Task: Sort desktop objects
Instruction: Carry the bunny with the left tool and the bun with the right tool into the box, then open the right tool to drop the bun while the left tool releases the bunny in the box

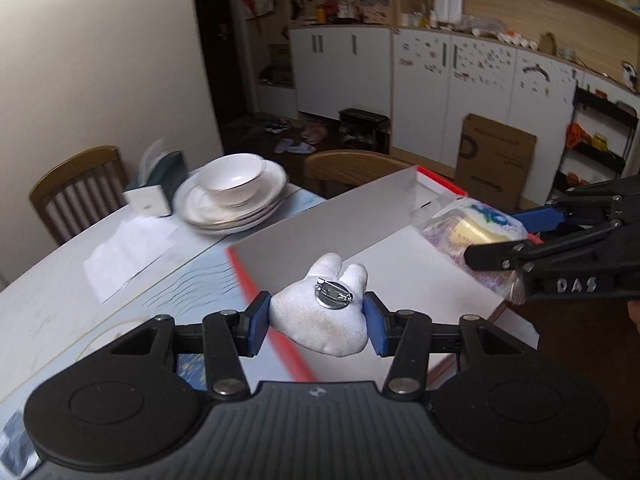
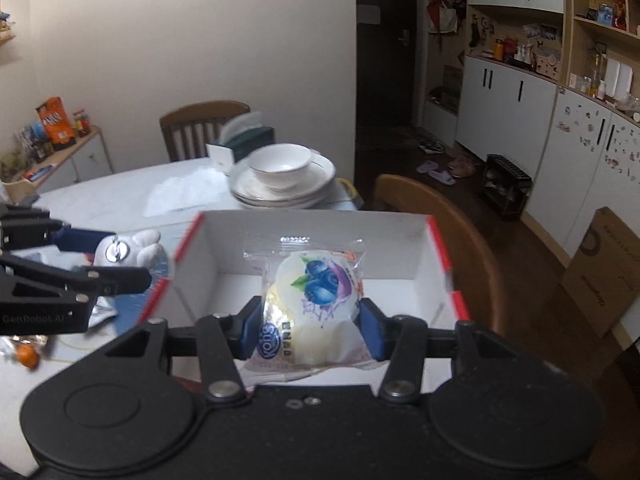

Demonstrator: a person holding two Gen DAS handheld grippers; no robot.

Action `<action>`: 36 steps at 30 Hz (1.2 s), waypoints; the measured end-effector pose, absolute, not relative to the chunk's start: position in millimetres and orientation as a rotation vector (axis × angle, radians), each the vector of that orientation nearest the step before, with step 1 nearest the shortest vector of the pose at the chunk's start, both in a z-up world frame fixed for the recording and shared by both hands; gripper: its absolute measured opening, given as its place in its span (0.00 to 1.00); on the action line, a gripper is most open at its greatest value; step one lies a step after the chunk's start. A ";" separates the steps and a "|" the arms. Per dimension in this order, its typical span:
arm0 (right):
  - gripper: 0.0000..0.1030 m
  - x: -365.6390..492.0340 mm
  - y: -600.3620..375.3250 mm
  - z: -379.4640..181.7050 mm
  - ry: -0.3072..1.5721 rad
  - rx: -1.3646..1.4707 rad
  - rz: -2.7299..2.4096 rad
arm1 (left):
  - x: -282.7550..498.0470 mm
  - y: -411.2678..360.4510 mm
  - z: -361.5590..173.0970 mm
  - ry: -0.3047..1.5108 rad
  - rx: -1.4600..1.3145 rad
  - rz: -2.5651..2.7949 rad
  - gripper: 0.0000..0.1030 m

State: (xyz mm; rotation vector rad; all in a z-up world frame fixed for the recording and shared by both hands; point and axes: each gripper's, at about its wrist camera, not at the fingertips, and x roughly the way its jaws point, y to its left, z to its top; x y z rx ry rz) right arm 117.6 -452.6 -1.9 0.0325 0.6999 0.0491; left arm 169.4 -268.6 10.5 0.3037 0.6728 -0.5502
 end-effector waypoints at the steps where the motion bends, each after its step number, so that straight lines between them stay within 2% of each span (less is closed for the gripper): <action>1: 0.48 122.0 -456.4 -5.2 0.708 0.024 0.049 | 174.5 -276.0 7.8 0.680 0.313 -0.562 0.47; 16: 0.48 173.4 -489.2 -62.7 0.864 0.017 0.135 | 244.4 -332.1 -54.8 0.844 0.413 -0.582 0.47; 24: 0.48 186.1 -491.3 -77.7 0.904 0.020 0.198 | 252.3 -323.1 -80.1 0.932 0.430 -0.537 0.47; 36: 0.48 209.7 -482.1 -86.3 0.926 0.012 0.271 | 240.6 -309.4 -88.0 0.933 0.483 -0.513 0.47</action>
